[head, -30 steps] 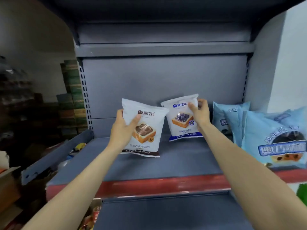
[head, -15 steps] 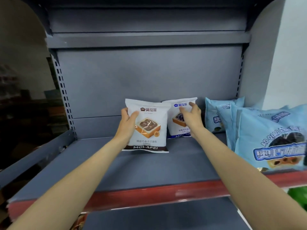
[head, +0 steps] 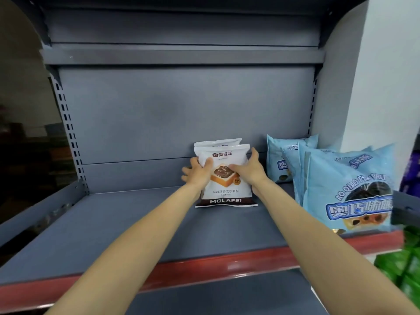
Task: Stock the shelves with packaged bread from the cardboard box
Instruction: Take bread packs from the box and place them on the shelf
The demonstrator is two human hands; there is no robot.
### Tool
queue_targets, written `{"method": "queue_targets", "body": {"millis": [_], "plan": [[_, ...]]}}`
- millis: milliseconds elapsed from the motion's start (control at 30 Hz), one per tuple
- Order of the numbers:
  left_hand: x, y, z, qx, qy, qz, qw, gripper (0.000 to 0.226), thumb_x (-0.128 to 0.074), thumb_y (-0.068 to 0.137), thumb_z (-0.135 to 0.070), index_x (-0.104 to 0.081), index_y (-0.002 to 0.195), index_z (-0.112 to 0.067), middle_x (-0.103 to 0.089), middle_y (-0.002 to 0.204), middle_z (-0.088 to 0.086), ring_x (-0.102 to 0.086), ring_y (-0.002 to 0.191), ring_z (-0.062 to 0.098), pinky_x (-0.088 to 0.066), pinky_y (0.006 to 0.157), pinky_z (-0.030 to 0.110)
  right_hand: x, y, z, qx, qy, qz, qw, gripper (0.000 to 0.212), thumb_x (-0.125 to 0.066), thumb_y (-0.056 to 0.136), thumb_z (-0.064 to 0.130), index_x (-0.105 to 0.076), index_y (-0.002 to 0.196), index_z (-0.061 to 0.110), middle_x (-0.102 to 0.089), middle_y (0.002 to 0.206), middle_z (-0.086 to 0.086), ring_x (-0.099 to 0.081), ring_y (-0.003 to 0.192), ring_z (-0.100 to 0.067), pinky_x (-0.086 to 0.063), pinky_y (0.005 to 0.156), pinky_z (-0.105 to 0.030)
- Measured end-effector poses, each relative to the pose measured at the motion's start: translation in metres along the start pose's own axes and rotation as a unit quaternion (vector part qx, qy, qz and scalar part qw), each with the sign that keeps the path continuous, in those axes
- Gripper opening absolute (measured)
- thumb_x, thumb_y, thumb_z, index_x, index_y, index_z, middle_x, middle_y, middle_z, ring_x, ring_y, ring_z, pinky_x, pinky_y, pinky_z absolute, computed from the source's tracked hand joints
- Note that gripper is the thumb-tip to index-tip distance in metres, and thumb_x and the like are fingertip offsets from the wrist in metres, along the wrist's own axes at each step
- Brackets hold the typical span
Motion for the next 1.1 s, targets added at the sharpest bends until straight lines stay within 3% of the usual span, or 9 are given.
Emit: {"method": "queue_targets", "body": {"millis": [167,233,367,467,633,733,867,967,1100], "plan": [[-0.005,0.0,-0.015,-0.005,-0.089,0.063,0.994,0.044,-0.05,0.097,-0.026,-0.032,0.134,-0.01,-0.054,0.13,0.009,-0.056,0.1,0.019,-0.046,0.084,0.031,-0.004,-0.002,0.002,0.01,-0.013,-0.027,1.0,0.087,-0.058,0.089,0.005,0.0,0.151,0.021,-0.037,0.146,-0.014,-0.045,0.127,-0.029,-0.039,0.1,-0.033],[-0.01,-0.005,-0.023,-0.023,-0.051,0.077,0.995,0.049,-0.055,0.095,-0.023,-0.033,0.136,-0.009,-0.054,0.132,0.008,-0.057,0.107,0.02,-0.046,0.088,0.03,-0.002,-0.006,0.004,0.02,-0.019,-0.042,0.999,0.087,-0.053,0.09,0.003,0.005,0.15,0.026,-0.027,0.148,-0.018,-0.037,0.132,-0.031,-0.035,0.102,-0.033],[0.002,-0.023,-0.034,-0.053,0.056,0.063,0.995,0.07,-0.058,0.093,-0.031,-0.02,0.145,-0.003,-0.044,0.143,0.009,-0.044,0.13,0.022,-0.035,0.089,0.021,-0.004,-0.026,0.017,0.045,-0.202,-0.036,0.978,0.079,-0.05,0.094,0.017,0.004,0.151,0.021,0.01,0.156,-0.02,0.006,0.146,-0.032,-0.007,0.117,-0.048],[0.029,-0.052,-0.046,-0.117,0.133,0.043,0.983,0.077,-0.057,0.093,-0.032,-0.011,0.151,-0.011,-0.026,0.155,0.005,-0.025,0.142,0.022,-0.026,0.107,0.028,-0.006,-0.065,0.036,0.135,-0.23,-0.017,0.964,0.07,-0.051,0.095,0.019,-0.008,0.151,0.015,0.011,0.157,-0.015,0.012,0.145,-0.028,0.0,0.118,-0.041],[0.083,-0.145,-0.057,-0.319,0.24,-0.029,0.917,0.042,-0.05,0.094,-0.03,-0.046,0.135,-0.027,-0.059,0.129,-0.012,-0.048,0.122,0.015,-0.039,0.097,0.033,-0.005,-0.168,0.051,0.297,-0.119,0.026,0.947,0.052,-0.054,0.092,0.008,-0.039,0.141,0.017,-0.022,0.152,0.001,-0.014,0.135,0.011,-0.009,0.102,0.002],[0.106,-0.212,-0.045,-0.424,0.25,-0.105,0.864,0.028,-0.05,0.091,-0.03,-0.063,0.114,-0.025,-0.07,0.097,-0.016,-0.06,0.095,0.011,-0.042,0.088,0.031,-0.01,-0.225,0.037,0.334,-0.091,0.01,0.938,0.039,-0.052,0.09,0.017,-0.052,0.129,0.021,-0.047,0.136,0.005,-0.039,0.129,-0.009,-0.028,0.106,-0.015],[0.122,-0.282,0.003,-0.513,0.231,-0.169,0.809,0.022,-0.053,0.09,-0.022,-0.073,0.093,-0.015,-0.068,0.073,-0.01,-0.06,0.069,0.014,-0.044,0.075,0.031,-0.023,-0.298,0.012,0.381,-0.132,-0.039,0.914,0.025,-0.05,0.093,0.021,-0.062,0.114,0.014,-0.066,0.107,0.004,-0.06,0.099,-0.016,-0.046,0.087,-0.03],[0.129,-0.318,0.054,-0.506,0.229,-0.153,0.817,0.024,-0.051,0.092,-0.02,-0.073,0.087,-0.012,-0.065,0.064,-0.006,-0.058,0.058,0.015,-0.045,0.058,0.029,-0.038,-0.343,-0.021,0.392,-0.168,-0.039,0.904,0.02,-0.053,0.094,0.023,-0.066,0.106,0.014,-0.069,0.088,0.006,-0.065,0.08,-0.011,-0.05,0.07,-0.025],[0.128,-0.354,0.146,-0.386,0.272,-0.066,0.879,0.023,-0.051,0.092,-0.025,-0.072,0.09,-0.016,-0.065,0.067,-0.007,-0.06,0.06,0.012,-0.046,0.051,0.027,-0.06,-0.397,-0.092,0.365,-0.258,0.021,0.894,0.017,-0.055,0.091,0.026,-0.068,0.096,0.016,-0.068,0.071,0.007,-0.064,0.061,-0.01,-0.045,0.049,-0.023]]}}
Point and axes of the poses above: each hand's wrist, its own y-axis towards the middle knuckle, its own x-axis out of the back of the hand, z = x × y, the point moved 7 cm from there along y, towards the middle knuckle
